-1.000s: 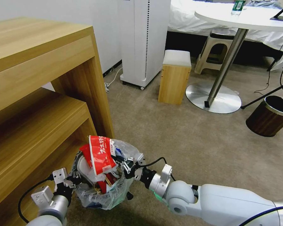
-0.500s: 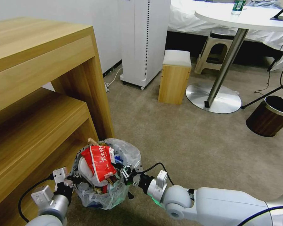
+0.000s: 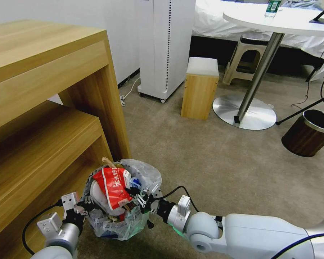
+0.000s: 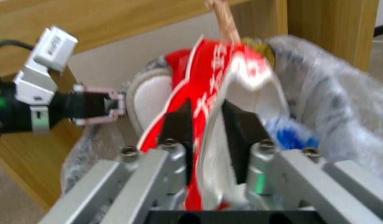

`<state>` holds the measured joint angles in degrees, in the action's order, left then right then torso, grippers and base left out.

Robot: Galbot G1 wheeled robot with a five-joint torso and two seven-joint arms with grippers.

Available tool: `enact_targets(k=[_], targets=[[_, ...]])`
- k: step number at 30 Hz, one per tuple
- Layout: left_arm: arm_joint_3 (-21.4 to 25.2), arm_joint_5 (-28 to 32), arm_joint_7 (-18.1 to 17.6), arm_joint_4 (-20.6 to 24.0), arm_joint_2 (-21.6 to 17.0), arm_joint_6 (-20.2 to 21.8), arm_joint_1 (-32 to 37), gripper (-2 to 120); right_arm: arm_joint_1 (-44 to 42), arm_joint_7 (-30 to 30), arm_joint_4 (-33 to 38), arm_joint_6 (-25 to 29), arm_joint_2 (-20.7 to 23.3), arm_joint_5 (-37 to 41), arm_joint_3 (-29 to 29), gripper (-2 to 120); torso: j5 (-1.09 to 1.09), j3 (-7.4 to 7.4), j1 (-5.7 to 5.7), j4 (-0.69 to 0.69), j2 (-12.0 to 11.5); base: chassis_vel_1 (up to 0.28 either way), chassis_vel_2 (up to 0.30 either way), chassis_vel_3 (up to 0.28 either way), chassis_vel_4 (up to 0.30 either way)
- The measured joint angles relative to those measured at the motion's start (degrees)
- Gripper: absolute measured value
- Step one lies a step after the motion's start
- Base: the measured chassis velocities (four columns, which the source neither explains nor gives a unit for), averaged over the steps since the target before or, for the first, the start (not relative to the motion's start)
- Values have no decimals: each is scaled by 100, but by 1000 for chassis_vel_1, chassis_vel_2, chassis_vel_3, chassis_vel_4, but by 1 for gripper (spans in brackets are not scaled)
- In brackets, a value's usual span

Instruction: Pick up the trash bin and place the garbage on the floor into it.

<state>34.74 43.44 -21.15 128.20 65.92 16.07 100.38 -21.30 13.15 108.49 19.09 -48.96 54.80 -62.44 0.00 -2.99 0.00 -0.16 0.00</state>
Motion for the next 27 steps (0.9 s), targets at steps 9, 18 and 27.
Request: enact_targets(k=[9,18,27], targets=[[13,-15,2,8,-15,0,73,1,-127,-51,187,2,182,-56,196,56,0,0,0,0,0,0,0,0,0],[16,-18,3,18,-38,33,174,1,-269,59,342,40,272,-3,980,88,1,0,0,0,0,0,0,0,0],[-12,12,0,-210,-57,72,149,1,-306,29,226,197,375,158,1866,98,1,0,0,-1,0,0,0,0,0]])
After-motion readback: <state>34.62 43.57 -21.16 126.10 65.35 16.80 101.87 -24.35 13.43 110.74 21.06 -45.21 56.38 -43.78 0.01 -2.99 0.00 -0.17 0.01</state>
